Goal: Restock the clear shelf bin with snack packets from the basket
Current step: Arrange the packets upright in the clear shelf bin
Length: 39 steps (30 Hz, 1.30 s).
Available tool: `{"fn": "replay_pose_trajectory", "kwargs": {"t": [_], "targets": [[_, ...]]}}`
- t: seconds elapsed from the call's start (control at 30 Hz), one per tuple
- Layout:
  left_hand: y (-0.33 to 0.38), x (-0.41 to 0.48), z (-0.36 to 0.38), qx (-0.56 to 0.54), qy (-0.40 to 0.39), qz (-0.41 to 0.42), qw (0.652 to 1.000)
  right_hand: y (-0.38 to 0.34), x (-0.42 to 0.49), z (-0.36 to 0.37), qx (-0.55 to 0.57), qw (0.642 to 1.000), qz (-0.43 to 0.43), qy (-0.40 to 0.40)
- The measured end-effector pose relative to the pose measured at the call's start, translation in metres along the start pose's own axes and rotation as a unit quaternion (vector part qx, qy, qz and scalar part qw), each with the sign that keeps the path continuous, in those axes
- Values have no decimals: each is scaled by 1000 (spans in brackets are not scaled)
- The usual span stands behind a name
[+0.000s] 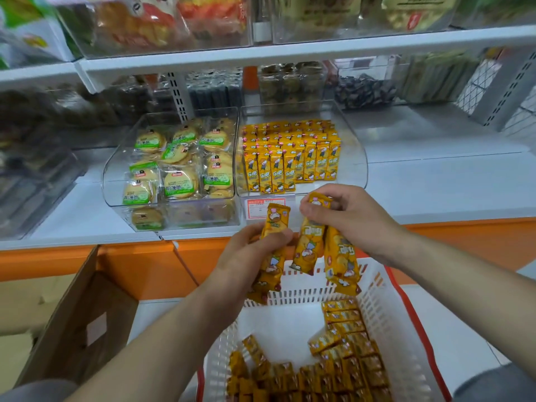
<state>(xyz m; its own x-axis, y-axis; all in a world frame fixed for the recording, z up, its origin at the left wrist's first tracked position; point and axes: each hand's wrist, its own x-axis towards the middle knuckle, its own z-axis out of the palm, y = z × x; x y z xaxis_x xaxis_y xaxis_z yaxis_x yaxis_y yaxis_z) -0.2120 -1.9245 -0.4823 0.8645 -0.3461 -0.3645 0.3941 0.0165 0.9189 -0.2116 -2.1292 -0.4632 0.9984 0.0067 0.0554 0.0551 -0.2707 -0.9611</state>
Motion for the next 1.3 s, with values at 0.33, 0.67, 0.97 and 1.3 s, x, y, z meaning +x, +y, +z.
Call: {"fn": "replay_pose_trajectory", "kwargs": {"t": [0.33,0.67,0.97,1.3], "targets": [[3,-3,2,10,4,30,999,-2,-3,5,-50,998,6,-26],[-5,-1,1,68,-94,-16,993,6,-5,20,-46,999,-7,-3],[-8,6,-11,-1,-88,-40,995,14,5,20,-95,993,-1,73],[-34,-4,-7,29,-22,-105,994,24,17,0,-16,981,101,165]]}}
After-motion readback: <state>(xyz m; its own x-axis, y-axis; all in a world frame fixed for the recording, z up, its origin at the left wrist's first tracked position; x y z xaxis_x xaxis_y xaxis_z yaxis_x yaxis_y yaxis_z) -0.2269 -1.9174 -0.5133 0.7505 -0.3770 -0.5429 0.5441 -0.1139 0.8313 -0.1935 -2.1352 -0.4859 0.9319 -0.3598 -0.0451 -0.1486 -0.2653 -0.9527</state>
